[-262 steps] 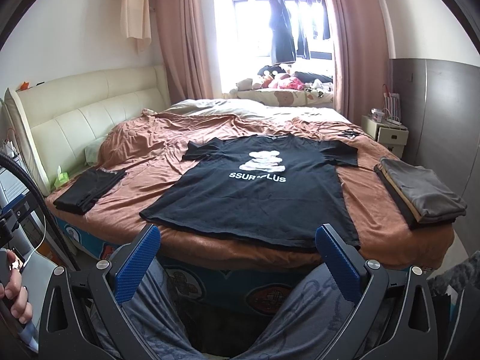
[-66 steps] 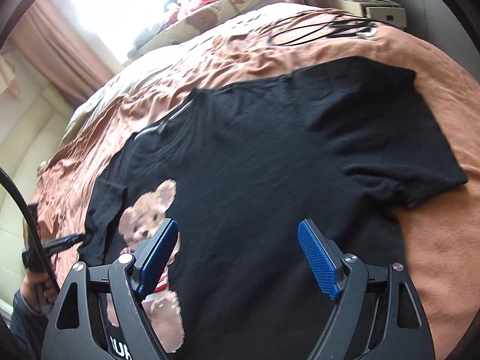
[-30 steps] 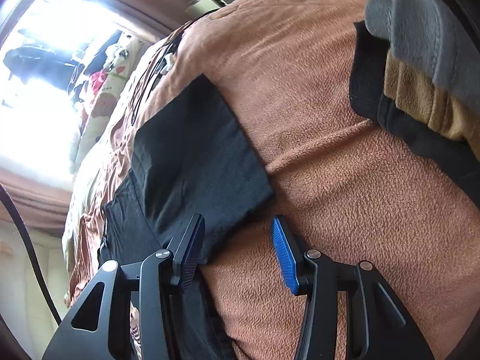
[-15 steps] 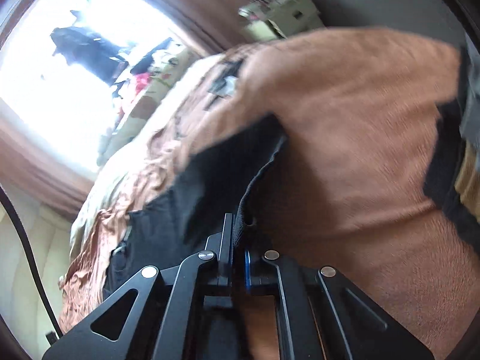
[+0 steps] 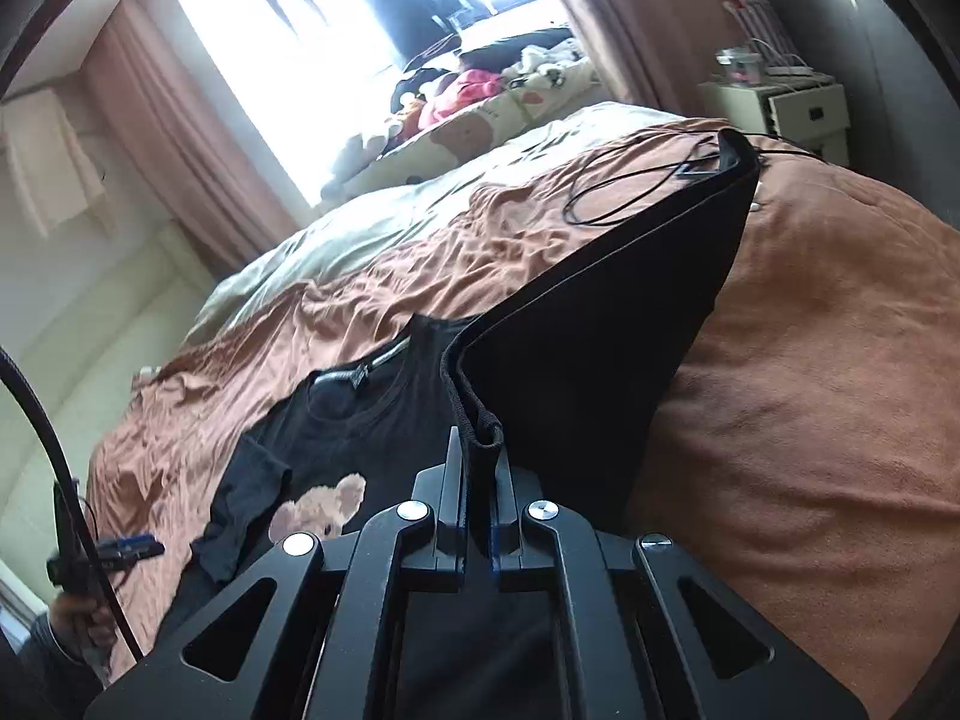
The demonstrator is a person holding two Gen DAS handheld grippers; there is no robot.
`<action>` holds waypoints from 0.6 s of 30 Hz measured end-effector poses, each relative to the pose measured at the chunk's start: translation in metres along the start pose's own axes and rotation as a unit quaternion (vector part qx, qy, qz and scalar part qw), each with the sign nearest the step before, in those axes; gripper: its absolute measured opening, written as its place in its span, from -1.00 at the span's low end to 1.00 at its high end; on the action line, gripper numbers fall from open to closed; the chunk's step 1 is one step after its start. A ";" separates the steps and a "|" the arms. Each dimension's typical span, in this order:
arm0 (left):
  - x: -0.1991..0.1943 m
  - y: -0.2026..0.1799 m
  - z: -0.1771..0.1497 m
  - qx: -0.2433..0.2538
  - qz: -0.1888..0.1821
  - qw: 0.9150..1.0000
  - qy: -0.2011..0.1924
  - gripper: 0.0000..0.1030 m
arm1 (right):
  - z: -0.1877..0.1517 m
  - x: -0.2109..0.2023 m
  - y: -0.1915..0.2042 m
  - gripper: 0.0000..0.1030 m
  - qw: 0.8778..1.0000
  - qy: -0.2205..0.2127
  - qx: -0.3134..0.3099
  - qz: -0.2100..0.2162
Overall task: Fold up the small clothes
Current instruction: 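Lift the shirt side with the right gripper and fold it over the body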
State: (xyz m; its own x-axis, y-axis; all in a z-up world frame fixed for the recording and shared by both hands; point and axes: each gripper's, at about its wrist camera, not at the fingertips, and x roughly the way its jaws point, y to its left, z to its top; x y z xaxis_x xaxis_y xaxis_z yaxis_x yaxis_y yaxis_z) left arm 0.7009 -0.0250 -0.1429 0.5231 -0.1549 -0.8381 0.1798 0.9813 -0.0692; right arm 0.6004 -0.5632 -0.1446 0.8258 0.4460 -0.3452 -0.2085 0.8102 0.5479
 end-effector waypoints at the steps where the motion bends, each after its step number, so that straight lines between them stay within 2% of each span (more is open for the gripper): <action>1: 0.000 0.001 0.000 0.000 0.000 1.000 0.001 0.60 | -0.003 0.003 0.007 -0.97 1.000 0.011 -0.019 0.004; 5: -0.001 0.004 0.000 -0.002 0.003 1.000 0.002 0.59 | -0.008 0.015 0.024 -0.97 0.996 0.052 -0.076 0.016; 9: -0.001 0.005 -0.002 -0.009 -0.004 1.000 0.001 0.60 | -0.021 0.023 0.035 -0.97 0.986 0.107 -0.123 0.042; 14: -0.002 0.002 -0.004 -0.001 -0.003 1.000 0.005 0.60 | -0.019 0.045 0.044 -0.91 0.970 0.170 -0.168 0.036; 15: -0.002 0.002 -0.004 0.000 -0.003 1.000 0.005 0.60 | -0.017 0.048 0.047 -0.84 0.968 0.180 -0.169 0.034; 16: -0.003 0.002 -0.004 0.000 -0.004 1.000 0.004 0.60 | -0.016 0.050 0.050 -0.59 0.967 0.188 -0.171 0.032; 17: -0.004 0.002 -0.004 -0.001 -0.005 1.000 0.003 0.60 | -0.011 0.058 0.058 -0.16 0.966 0.192 -0.170 0.031; 18: -0.005 0.002 -0.004 -0.001 -0.005 1.000 0.003 0.60 | -0.008 0.055 0.056 0.06 0.968 0.188 -0.165 0.037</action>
State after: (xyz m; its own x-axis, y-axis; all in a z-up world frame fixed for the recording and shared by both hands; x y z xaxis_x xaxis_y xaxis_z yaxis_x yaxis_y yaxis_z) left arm 0.6951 -0.0216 -0.1414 0.5168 -0.1643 -0.8402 0.1839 0.9798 -0.0785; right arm 0.6300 -0.4905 -0.1388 0.5663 0.5636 -0.6014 -0.4665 0.8207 0.3298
